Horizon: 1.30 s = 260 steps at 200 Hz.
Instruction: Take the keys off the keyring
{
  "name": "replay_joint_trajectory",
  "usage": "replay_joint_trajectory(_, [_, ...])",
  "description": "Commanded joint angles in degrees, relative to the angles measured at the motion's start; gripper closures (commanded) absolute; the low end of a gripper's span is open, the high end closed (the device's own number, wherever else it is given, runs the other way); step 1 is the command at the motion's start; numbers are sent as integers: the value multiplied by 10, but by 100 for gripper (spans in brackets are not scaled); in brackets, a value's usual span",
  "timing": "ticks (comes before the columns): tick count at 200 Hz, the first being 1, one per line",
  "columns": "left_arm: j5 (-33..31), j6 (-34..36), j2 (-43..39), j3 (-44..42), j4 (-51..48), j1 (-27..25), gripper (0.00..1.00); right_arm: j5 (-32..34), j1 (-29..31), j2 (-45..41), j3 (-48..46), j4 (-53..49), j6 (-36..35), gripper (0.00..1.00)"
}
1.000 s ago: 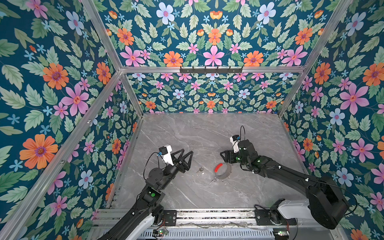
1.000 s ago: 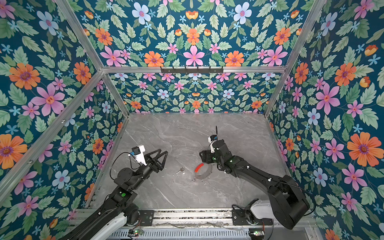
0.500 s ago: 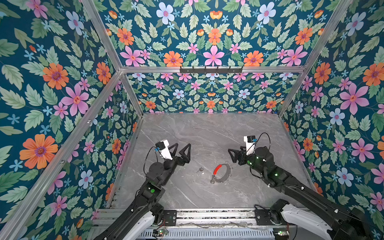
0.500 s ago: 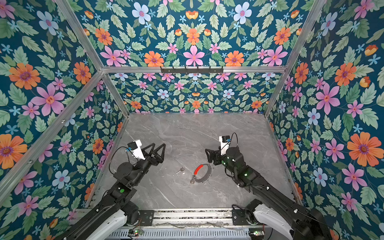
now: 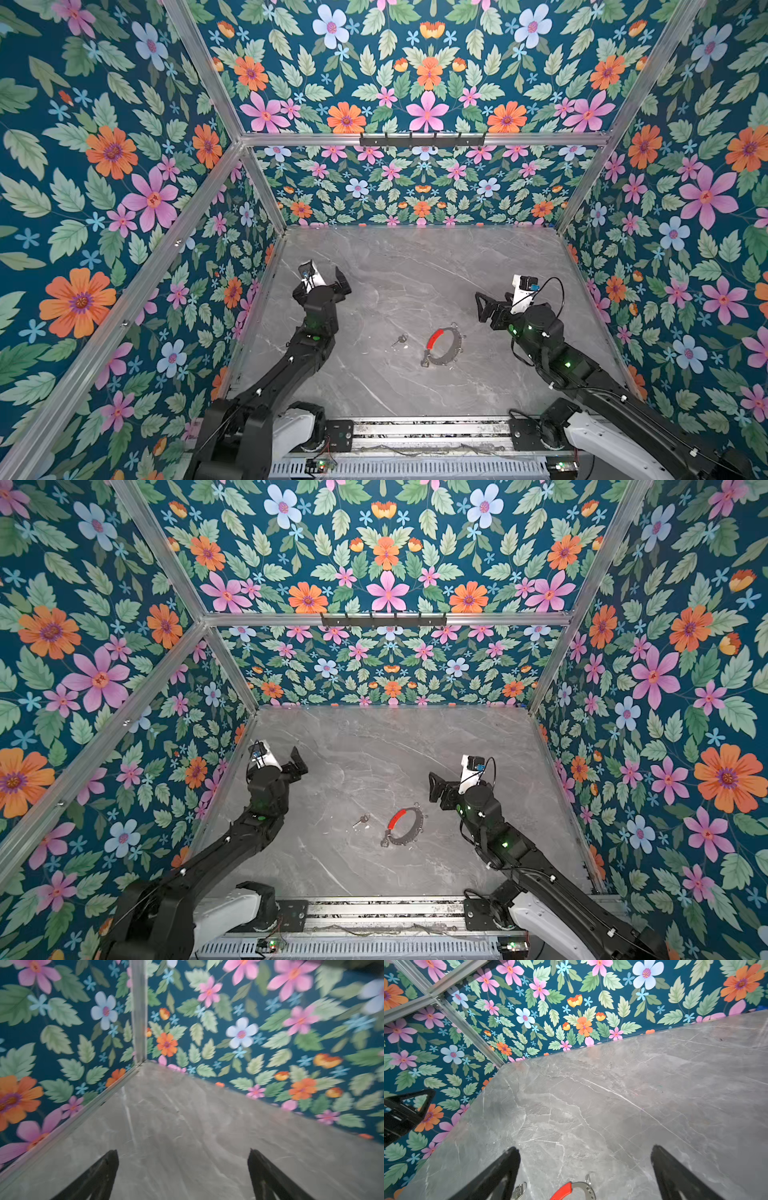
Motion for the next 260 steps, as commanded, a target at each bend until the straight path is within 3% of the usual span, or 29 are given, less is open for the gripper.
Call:
replay_joint_trajectory(1, [28, 10, 52, -2, 23, 40, 2, 25, 1, 2, 0, 1, 2, 1])
replay_joint_trajectory(45, [-39, 85, 139, 2, 74, 85, 3, 50, 0, 3, 3, -7, 2, 1])
replay_joint_trajectory(86, [43, 117, 172, -95, 308, 108, 3, 83, 0, -4, 2, -8, 5, 1])
replay_joint_trajectory(108, [88, 133, 221, -146, 451, 114, 3, 91, 0, -1, -3, 12, -6, 1])
replay_joint_trajectory(121, [119, 136, 243, -154, 460, 115, 4, 104, 0, 1, -5, 20, -16, 1])
replay_joint_trajectory(130, [114, 146, 273, -162, 537, 115, 3, 111, 0, 1, -7, 28, -30, 1])
replay_joint_trajectory(145, [115, 128, 244, -138, 434, 118, 1, 112, -1, -2, -18, 52, -77, 1])
replay_joint_trajectory(173, [118, 135, 256, -124, 430, 118, 0, 127, -15, -12, -40, 112, -152, 1])
replay_joint_trajectory(218, [114, 141, 258, -124, 440, 117, 0, 87, -134, -4, -73, 172, -180, 1])
replay_joint_trajectory(260, [114, 141, 258, -124, 440, 117, 0, 9, -256, 50, -116, 248, -228, 1])
